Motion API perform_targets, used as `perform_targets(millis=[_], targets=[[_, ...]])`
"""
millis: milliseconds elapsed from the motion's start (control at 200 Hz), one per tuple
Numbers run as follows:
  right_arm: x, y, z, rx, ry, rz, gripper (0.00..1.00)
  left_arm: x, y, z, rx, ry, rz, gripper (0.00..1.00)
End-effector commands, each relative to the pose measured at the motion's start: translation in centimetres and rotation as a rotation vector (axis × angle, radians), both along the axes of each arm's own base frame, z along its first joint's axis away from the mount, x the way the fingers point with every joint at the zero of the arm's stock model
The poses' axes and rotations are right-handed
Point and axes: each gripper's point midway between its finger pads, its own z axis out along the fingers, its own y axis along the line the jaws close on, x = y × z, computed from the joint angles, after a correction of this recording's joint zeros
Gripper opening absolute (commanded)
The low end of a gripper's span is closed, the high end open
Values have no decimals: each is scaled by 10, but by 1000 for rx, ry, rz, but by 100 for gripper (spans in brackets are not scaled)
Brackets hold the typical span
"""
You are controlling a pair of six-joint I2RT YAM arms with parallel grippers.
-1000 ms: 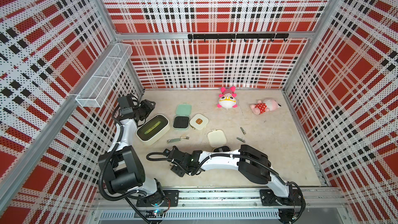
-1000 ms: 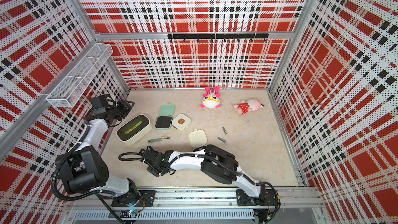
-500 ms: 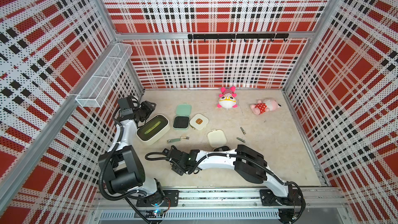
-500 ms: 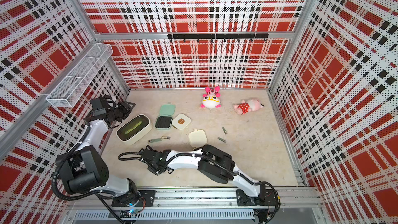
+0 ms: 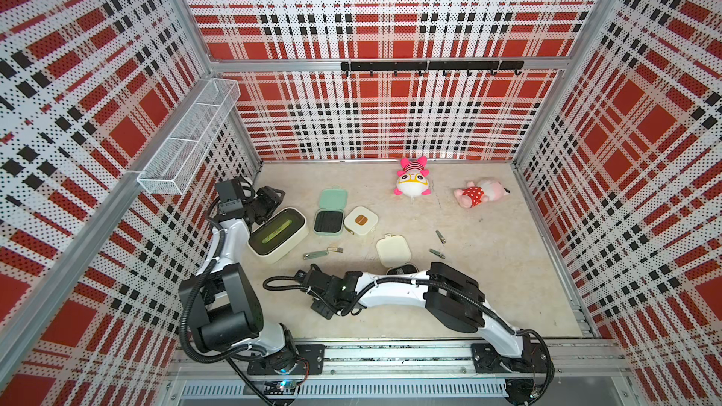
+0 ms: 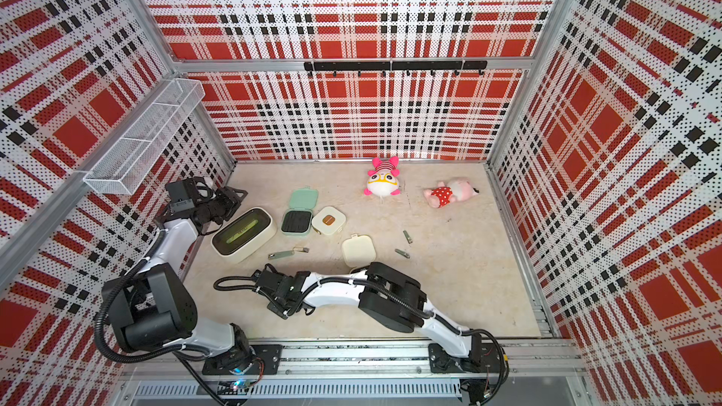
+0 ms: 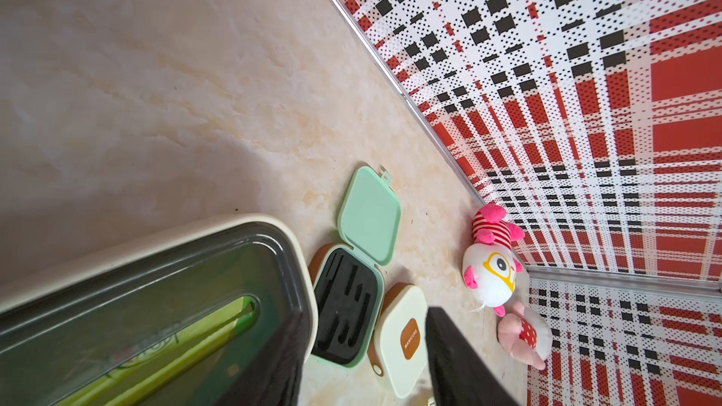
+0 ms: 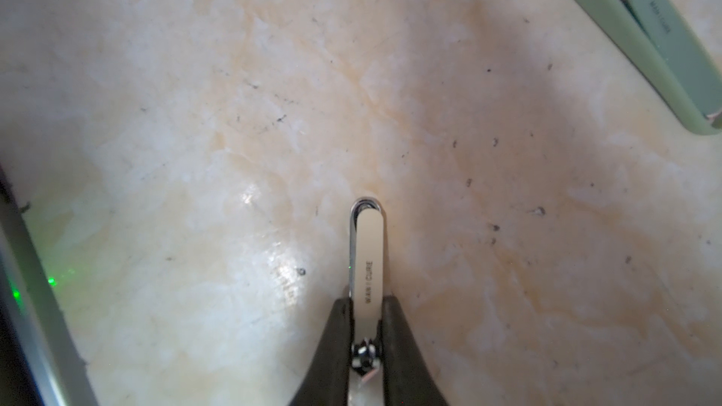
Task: Organize nail clipper sets
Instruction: Pick up the nail clipper from the center of the board, then place the nail clipper at the center of the board.
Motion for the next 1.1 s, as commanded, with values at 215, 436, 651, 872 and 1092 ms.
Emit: perform_targets(millis=[215,436,651,872,1092], targets=[[20,-33,45,89,-51,-162,11,2,-48,9,87,-32,-83,54],[43,-132,70,96,-118,-432,10,4,-106,7,172,-28,-186,53],[61,-268,61,102,-61,-833,10,-19,-228,-13,205,-54,-413,52],[51,-351,37,104,26,-1110,12,-52,-318,-35,173,-67,-596,51],[41,-383,3,23,104,-1254,13,-70,-349,-65,116,-25,-669,50]])
